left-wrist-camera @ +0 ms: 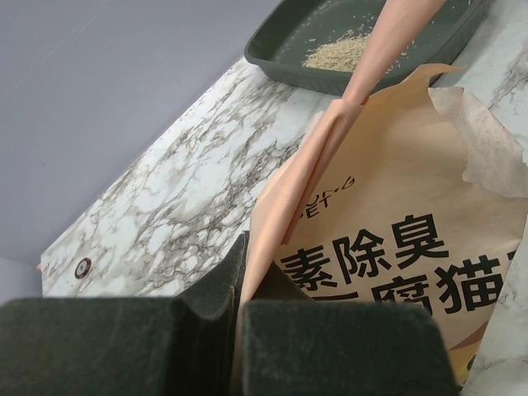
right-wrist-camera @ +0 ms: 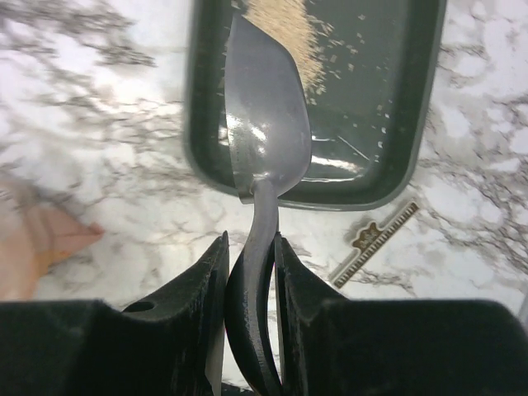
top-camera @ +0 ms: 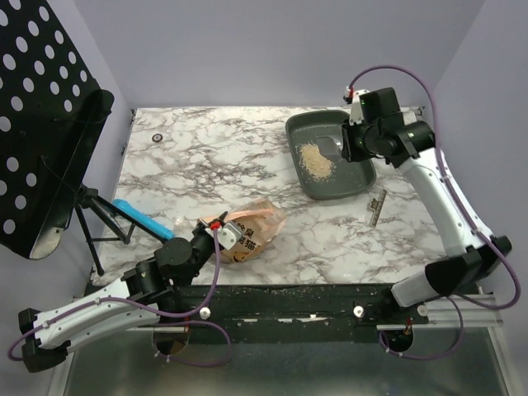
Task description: Fill the litter box with clean litter
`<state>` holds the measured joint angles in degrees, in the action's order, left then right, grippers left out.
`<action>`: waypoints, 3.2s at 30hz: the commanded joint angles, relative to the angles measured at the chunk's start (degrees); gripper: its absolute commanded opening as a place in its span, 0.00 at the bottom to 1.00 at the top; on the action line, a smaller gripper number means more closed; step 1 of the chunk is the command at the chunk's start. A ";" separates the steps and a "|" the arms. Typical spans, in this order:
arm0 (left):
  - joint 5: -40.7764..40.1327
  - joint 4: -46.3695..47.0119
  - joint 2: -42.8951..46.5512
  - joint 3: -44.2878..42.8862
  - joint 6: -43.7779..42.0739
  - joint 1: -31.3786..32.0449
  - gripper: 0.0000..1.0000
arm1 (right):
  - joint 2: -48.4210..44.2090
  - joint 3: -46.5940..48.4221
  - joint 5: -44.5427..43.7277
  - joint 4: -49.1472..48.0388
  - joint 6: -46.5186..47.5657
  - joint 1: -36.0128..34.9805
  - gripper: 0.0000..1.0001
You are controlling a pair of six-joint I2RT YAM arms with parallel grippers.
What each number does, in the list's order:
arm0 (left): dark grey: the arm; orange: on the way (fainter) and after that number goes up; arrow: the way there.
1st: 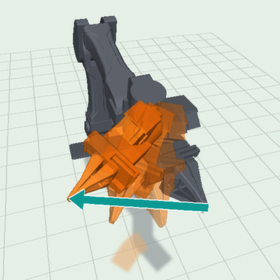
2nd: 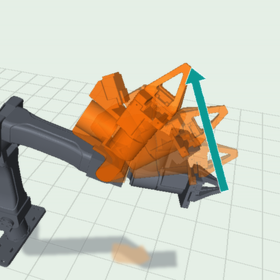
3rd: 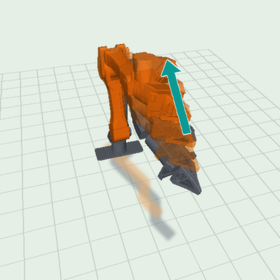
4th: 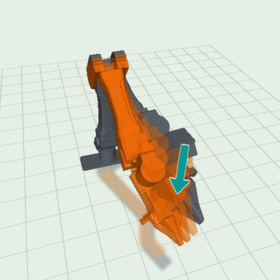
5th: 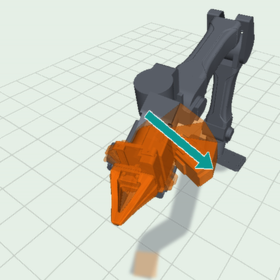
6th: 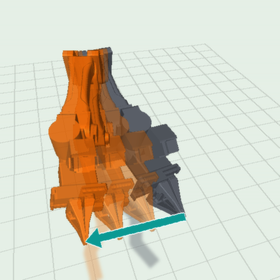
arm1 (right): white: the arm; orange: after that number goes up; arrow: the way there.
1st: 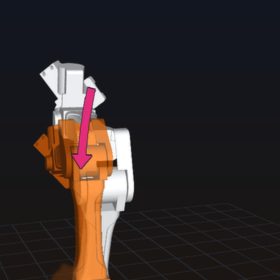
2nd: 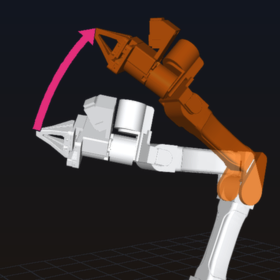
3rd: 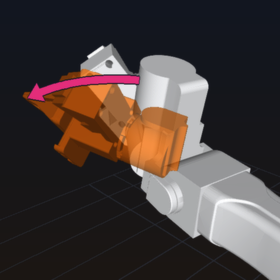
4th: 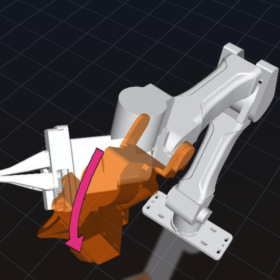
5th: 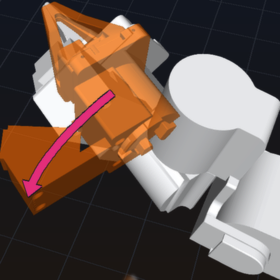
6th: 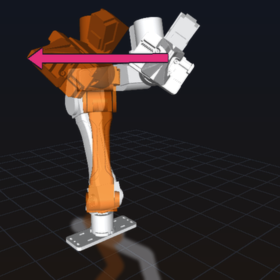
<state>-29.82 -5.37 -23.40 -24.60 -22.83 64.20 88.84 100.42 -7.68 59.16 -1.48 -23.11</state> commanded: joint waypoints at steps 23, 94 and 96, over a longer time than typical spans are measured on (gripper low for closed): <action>0.47 6.68 1.25 -1.50 1.38 0.39 0.00 | -26.61 -15.17 42.22 4.39 -4.94 -2.90 0.00; 9.17 6.77 -0.24 -0.45 2.00 0.48 0.00 | -6.21 -51.81 69.56 -74.54 -45.28 -9.41 0.00; 9.52 6.95 -0.16 -0.19 1.82 0.48 0.00 | -8.23 -53.48 70.08 -74.62 -45.90 -7.66 0.00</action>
<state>-25.71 -5.65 -23.92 -24.62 -21.37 64.20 85.73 48.99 57.39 -6.52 -42.89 -33.63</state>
